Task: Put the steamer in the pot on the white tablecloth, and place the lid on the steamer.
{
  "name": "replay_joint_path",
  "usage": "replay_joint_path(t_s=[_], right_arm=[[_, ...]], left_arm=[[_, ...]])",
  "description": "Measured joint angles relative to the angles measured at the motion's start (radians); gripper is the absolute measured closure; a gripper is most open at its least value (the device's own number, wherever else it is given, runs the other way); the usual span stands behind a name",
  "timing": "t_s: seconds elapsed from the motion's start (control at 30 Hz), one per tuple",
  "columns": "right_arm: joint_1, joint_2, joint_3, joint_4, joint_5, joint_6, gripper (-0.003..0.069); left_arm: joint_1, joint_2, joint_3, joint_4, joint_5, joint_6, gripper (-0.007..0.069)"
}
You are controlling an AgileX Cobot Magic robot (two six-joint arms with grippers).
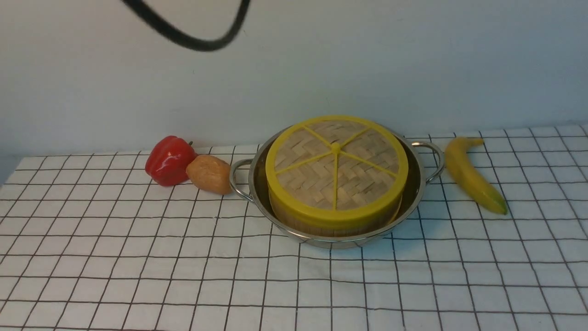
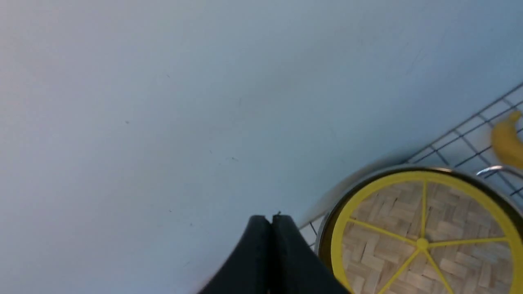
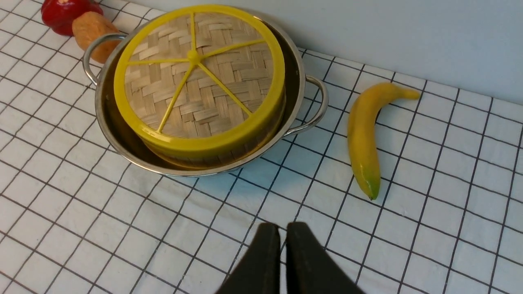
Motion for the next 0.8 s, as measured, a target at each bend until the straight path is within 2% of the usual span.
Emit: replay_joint_path(t_s=[0.17,0.33,0.6,0.7,0.8], right_arm=[[0.0,0.0,0.0,0.0,-0.011,-0.023,0.0607],[0.0,0.0,0.0,0.0,-0.029,-0.027,0.06],[0.0,-0.002,0.012,0.008,-0.101,-0.059,0.0595],[0.0,-0.035,0.096,0.033,-0.207,-0.111,0.0595],[0.0,-0.104,0.267,0.046,-0.365,-0.145,0.0594]], left_arm=[[0.0,-0.135,0.128,-0.01,0.0,0.0,0.0648],[0.0,-0.326,0.469,-0.016,-0.009,-0.018,0.0648],[0.0,-0.577,1.008,-0.044,-0.3,-0.082,0.0648],[0.0,-0.681,1.234,-0.044,-0.438,-0.148,0.0648],[0.0,-0.766,1.398,-0.047,-0.551,-0.188,0.0645]])
